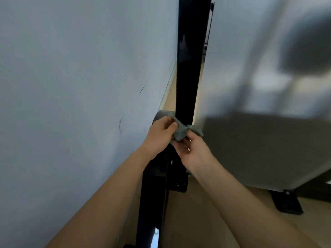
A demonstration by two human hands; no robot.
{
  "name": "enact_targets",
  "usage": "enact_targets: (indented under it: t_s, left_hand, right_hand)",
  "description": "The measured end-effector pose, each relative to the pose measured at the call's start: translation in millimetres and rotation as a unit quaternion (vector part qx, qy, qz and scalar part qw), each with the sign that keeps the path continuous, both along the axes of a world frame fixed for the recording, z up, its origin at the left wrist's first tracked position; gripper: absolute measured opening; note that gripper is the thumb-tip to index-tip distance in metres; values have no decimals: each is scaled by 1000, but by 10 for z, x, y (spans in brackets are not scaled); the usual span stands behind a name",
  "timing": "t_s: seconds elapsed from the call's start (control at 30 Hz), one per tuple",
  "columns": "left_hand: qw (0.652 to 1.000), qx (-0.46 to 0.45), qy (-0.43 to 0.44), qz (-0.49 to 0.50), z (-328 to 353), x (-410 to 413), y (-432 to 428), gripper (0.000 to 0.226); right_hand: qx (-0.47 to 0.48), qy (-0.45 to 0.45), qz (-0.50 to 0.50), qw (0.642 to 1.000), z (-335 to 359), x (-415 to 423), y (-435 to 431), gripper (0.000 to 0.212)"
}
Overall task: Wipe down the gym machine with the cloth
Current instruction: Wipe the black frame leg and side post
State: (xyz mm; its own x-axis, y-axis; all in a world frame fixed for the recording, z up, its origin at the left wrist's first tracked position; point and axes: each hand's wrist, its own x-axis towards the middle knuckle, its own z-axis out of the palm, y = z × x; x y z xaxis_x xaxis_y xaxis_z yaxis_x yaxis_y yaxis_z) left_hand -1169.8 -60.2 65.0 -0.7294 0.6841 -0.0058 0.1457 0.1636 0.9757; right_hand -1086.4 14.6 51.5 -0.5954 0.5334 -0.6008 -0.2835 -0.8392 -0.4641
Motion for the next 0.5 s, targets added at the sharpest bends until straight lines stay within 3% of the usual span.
enact_targets:
  t_s: [0.1,0.23,0.37,0.5]
  left_hand:
    - [1000,-18,21,8,-115,55,-17,24]
    - [993,-32,99,57,-211,160,-74,13]
    - [979,-66,164,97,-343,348,-118,6]
    - [984,-96,104,104,-448,408,-296,12]
  right_hand:
    - [0,-37,-6,999,-217,38,19,26]
    - [12,-65,18,998,-286,136,59,9]
    - [15,-69,57,996,-317,164,103,11]
    - [85,-140,96,982,-379,236,107,9]
